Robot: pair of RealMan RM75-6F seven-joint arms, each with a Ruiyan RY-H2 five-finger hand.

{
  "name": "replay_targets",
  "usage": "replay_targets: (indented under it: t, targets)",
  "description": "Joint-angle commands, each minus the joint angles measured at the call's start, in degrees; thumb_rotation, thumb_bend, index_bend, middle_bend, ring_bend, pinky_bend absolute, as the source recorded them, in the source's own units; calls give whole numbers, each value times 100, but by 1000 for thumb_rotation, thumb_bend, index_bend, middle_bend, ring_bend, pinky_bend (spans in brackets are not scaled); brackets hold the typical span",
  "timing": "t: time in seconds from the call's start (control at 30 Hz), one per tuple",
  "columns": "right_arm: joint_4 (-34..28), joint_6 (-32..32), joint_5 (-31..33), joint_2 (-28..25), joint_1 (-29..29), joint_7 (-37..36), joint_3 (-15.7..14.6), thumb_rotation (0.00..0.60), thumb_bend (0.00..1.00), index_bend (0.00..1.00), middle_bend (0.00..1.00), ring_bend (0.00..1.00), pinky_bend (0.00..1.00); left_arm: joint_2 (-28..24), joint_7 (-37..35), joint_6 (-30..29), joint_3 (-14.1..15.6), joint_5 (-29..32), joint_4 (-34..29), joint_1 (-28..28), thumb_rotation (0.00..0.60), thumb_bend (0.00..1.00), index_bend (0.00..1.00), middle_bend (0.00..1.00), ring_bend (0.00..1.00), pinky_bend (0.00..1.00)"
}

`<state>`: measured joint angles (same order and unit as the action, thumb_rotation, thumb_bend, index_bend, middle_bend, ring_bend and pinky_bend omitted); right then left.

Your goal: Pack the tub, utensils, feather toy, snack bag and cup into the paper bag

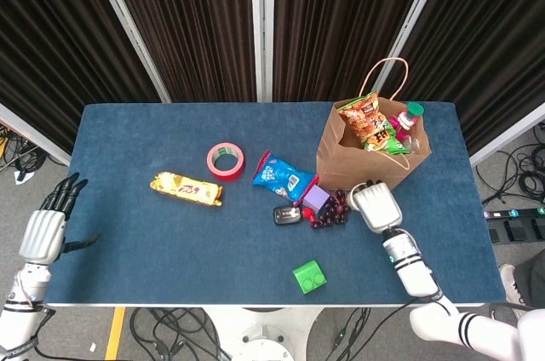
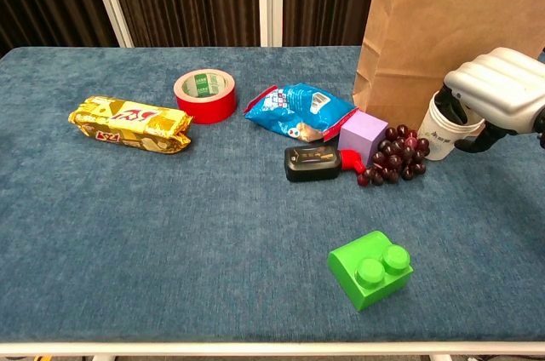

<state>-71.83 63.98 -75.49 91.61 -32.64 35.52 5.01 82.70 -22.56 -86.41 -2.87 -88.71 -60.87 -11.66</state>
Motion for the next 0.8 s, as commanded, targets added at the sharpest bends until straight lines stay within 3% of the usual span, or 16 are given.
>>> replay_targets:
  t: [0.03, 0.23, 0.37, 0.63, 0.8]
  targets:
    - [14, 39, -49, 6, 20, -5, -25, 600, 188, 755, 599, 493, 628, -1, -4, -9, 1, -5, 3, 2, 600, 85, 114, 88, 35, 198]
    - [-256, 333, -290, -168, 149, 11, -118, 600, 206, 762, 606, 496, 629, -7, -20, -46, -6, -10, -8, 14, 600, 84, 114, 87, 35, 198]
    - [-830, 706, -566, -500, 322, 38, -219, 600, 205, 762, 606, 496, 629, -15, -45, -63, -12, -9, -18, 21, 600, 84, 114, 88, 35, 198]
    - [-2773, 1379, -1470, -1542, 488, 479, -305, 600, 206, 762, 606, 496, 629, -62, 15, -84, -11, -57, -116, -3, 600, 84, 114, 88, 35, 198]
    - [-3950, 1591, -2009, -2004, 399, 777, -28, 600, 205, 762, 608, 496, 629, -85, 94, -98, -18, -87, -222, -28, 600, 85, 114, 88, 35, 198]
